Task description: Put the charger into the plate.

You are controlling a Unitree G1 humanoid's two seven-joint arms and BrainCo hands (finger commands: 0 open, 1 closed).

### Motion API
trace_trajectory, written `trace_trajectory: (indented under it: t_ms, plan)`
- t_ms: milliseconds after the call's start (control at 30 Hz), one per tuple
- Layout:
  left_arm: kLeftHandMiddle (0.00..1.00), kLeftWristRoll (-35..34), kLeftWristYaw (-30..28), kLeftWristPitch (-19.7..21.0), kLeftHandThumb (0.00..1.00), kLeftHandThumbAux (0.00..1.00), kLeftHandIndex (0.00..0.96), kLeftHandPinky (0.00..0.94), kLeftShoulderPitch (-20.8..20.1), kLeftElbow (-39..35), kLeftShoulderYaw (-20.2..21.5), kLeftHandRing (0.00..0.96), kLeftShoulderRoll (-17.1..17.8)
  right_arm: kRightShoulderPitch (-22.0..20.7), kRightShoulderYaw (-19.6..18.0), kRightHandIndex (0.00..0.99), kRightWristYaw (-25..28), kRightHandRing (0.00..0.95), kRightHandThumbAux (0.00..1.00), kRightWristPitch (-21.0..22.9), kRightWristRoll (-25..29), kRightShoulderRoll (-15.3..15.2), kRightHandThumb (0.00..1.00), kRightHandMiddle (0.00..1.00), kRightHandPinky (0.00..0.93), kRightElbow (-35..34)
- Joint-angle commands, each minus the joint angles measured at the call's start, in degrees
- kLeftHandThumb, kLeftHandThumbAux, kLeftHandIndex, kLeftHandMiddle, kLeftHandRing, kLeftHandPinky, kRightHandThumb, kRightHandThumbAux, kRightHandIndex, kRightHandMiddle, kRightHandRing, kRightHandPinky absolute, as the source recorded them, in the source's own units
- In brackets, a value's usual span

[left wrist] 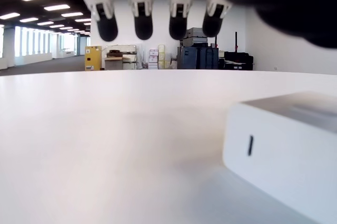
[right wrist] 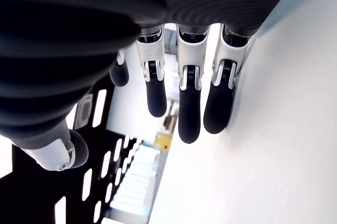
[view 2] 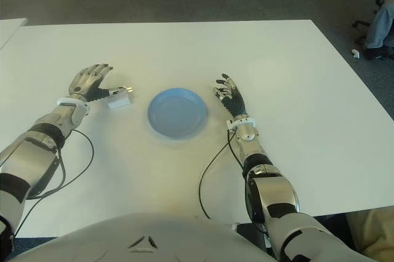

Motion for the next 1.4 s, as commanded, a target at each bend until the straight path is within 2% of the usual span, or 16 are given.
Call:
trace_trajectory:
  t_ms: [33, 467, 700, 800, 1400]
  plan:
    - [0.000, 0.3, 0.7, 0.4, 0.286, 0.115, 0.000, 0.000, 0.6, 0.7, -0.8, 0.000, -0.5, 3.8, 0.8, 0.000, 1.0, 0.337, 0.524, 3.3, -0.9, 0.9, 0.108, 0.226, 0.382, 3.4]
    - [0.000, 0.1, -0.4, 0.9, 0.240, 0.149, 0.000, 0.000, 0.9, 1.0, -1.6, 0.000, -0.9, 3.9, 1.4, 0.000, 0.5, 0.323, 0.532, 3.2, -1.7, 0.5, 0.109, 0.228, 0.344, 3.5]
    - [0.000, -0.2, -1.6, -0.4, 0.207, 0.164, 0.000, 0.000, 1.2, 0.5, -1.7, 0.000, -0.2, 3.7, 1.6, 0.000, 0.8, 0.320, 0.521, 3.4, -1.5, 0.4, 0.102, 0.222, 0.350, 3.8]
    - [0.000, -0.3, -2.1, -1.1, 0.198, 0.169, 0.000, 0.000, 1.1, 0.2, -1.7, 0.000, 0.3, 3.5, 1.6, 0.000, 1.0, 0.319, 0.510, 3.6, -1.4, 0.5, 0.093, 0.221, 0.323, 4.0]
    - [0.000, 0.6, 0.3, -3.5, 0.184, 0.200, 0.000, 0.000, 1.0, -0.6, -3.4, 0.000, 2.0, 3.4, 2.2, 0.000, 0.0, 0.324, 0.558, 2.9, -2.0, 0.3, 0.089, 0.233, 0.321, 4.5]
